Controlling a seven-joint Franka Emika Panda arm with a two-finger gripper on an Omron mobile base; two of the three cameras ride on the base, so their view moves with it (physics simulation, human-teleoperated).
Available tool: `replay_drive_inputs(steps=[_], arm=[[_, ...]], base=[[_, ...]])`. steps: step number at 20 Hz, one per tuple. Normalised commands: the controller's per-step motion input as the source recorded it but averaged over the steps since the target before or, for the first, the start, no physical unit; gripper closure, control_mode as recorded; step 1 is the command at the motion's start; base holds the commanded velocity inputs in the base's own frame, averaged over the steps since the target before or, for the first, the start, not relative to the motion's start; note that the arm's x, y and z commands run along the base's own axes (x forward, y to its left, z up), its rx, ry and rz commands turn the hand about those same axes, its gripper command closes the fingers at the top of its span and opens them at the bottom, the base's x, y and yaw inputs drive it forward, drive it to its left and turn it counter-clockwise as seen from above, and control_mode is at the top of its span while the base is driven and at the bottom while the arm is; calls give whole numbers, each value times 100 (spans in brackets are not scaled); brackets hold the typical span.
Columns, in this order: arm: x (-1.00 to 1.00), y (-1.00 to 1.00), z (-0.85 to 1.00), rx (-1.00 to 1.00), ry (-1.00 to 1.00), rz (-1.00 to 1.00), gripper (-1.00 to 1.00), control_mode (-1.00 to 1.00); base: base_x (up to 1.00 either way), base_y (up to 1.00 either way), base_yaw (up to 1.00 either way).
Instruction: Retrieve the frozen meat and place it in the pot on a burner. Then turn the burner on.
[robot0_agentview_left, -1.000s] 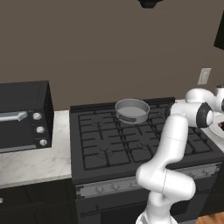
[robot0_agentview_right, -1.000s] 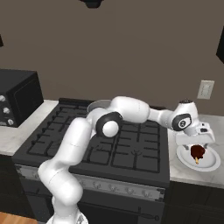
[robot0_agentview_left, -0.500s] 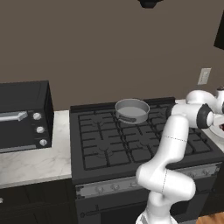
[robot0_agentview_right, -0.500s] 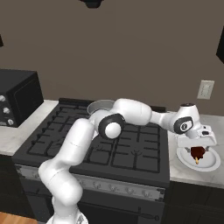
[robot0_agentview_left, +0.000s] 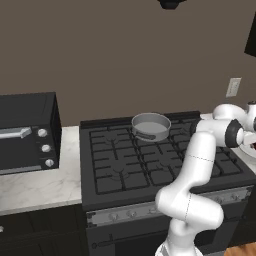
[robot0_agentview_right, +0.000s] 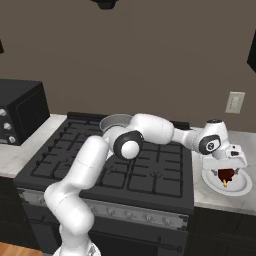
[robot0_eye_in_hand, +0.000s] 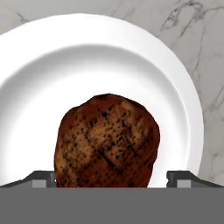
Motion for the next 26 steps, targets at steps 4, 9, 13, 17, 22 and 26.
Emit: replay_drive_inputs(steps=[4,9,13,17,22,26], arm=[[0,0,-2,0,0,0,100,-100],[0,0,0,0,0,0,100,-100],[0,8,8,-1,0,0,100,-100],[-11,46,67,-6,0,3,100,-100],[-4,88,90,-7,-1,5,100,-100],[0,100,61,-5,-1,14,100,-100]], base=[[0,0,0],[0,0,0],[0,0,0],[0,0,0],[0,0,0],[0,0,0]])
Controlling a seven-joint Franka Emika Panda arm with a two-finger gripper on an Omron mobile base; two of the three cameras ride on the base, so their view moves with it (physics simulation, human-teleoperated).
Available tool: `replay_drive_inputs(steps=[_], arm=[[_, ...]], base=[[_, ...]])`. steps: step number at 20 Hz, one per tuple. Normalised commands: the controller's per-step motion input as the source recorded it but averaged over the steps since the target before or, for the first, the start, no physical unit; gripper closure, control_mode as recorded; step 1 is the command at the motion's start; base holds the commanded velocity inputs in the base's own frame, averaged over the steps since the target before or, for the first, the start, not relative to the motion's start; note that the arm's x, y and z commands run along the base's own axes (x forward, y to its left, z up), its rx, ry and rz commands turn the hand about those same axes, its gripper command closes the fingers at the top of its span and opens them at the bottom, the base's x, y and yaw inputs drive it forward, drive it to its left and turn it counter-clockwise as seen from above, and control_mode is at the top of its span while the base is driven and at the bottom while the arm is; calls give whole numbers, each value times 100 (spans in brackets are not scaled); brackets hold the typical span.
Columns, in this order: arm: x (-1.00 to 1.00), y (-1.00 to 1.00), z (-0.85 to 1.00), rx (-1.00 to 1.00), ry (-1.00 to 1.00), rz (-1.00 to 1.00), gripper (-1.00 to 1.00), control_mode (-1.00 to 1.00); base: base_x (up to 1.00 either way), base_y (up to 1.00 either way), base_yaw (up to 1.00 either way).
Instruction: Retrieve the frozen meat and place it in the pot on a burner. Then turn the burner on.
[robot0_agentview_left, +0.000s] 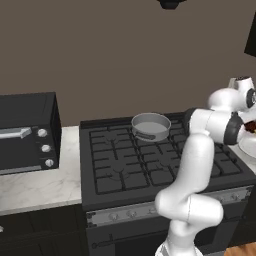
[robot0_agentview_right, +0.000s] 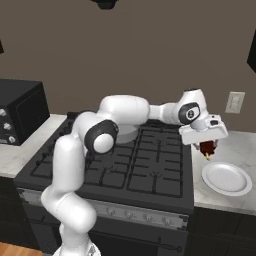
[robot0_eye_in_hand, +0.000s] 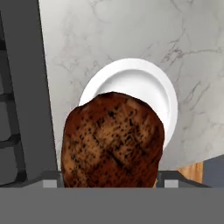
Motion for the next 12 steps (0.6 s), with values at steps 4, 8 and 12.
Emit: replay_drive_inputs(steps=[4,8,12], arm=[[11,100,33,-1,0,25,100,-100],[26,100,42,0,-3,26,100,-100],[40,91,12,2,0,24,100,-100]], base=[[0,0,0],[0,0,0],[0,0,0]])
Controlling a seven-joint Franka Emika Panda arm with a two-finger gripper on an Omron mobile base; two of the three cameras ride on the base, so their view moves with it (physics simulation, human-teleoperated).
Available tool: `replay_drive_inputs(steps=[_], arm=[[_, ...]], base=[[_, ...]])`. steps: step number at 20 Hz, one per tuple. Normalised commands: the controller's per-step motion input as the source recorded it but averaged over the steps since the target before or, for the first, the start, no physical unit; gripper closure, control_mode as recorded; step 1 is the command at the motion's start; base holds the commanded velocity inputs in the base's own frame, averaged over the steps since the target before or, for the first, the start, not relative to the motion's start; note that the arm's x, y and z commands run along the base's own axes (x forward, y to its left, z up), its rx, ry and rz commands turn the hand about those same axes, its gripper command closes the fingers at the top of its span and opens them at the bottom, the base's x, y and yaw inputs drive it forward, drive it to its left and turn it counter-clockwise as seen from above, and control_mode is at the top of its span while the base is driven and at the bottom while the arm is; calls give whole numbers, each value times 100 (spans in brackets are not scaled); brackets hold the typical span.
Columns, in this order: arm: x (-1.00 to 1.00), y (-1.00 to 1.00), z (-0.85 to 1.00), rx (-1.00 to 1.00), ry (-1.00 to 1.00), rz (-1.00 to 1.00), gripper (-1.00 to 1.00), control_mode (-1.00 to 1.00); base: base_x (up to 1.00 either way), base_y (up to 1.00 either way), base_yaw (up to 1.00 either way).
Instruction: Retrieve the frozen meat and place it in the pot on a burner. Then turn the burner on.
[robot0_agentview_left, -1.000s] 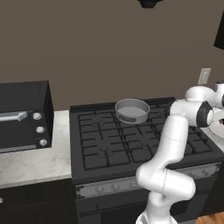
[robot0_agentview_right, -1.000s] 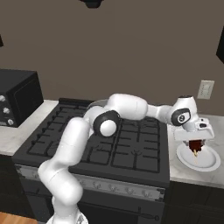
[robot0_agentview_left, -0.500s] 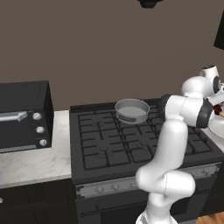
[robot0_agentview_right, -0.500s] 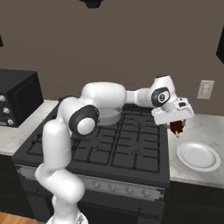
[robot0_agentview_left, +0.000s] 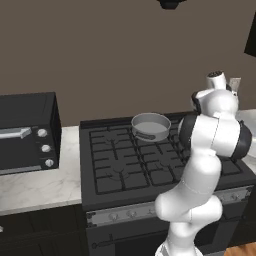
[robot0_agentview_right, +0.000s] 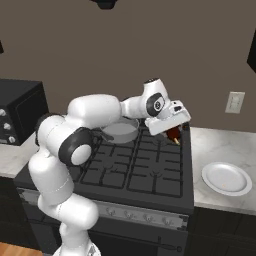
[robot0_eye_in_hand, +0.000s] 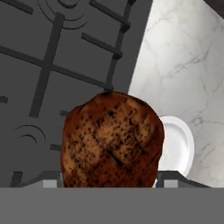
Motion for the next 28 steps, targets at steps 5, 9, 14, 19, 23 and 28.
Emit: replay_drive_inputs(steps=[5,9,14,19,23,28], arm=[[42,66,14,10,0,26,100,-100],[55,56,26,17,3,25,100,-100],[38,35,24,16,10,26,100,-100],[20,45,0,5,15,34,100,-100],[2,31,-1,0,3,39,100,-100],[13,42,-10,0,0,21,100,-100]], base=[[0,0,0],[0,0,0],[0,0,0],[0,0,0],[0,0,0],[0,0,0]])
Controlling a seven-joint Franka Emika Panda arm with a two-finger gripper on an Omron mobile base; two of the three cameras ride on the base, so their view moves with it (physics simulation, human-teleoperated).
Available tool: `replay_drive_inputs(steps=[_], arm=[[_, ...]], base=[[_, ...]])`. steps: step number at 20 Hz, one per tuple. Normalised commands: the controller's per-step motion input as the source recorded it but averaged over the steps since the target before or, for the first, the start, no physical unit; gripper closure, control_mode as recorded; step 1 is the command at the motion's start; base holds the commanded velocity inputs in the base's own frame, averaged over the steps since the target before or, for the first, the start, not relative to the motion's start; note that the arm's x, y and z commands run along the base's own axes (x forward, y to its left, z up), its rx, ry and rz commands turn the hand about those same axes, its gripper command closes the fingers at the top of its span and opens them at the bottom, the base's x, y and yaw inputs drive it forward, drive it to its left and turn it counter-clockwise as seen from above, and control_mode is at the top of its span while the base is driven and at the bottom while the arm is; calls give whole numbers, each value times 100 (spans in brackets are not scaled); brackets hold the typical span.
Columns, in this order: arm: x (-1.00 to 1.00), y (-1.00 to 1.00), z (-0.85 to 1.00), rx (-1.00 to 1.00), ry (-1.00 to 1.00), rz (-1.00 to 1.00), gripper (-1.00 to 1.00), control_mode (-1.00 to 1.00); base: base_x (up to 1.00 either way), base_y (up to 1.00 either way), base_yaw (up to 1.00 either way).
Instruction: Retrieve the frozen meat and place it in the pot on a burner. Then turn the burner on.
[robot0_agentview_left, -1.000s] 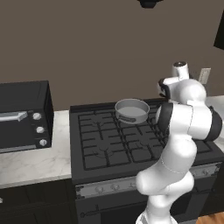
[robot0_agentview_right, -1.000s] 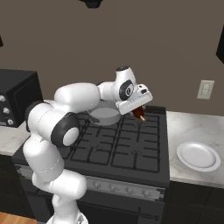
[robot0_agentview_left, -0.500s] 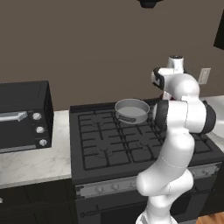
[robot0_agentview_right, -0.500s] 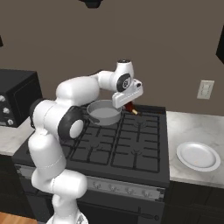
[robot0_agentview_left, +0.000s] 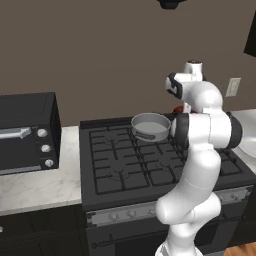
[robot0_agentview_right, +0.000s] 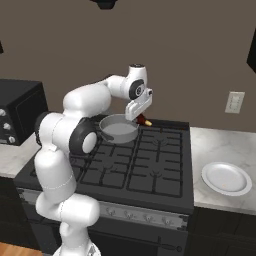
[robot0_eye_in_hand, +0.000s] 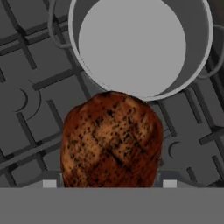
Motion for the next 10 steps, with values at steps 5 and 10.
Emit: replay_drive_inputs(steps=[5,10], arm=[[19,52,-20,0,0,17,100,-100],[39,16,-3,0,-5,8,100,-100]], base=[[0,0,0],[0,0,0]])
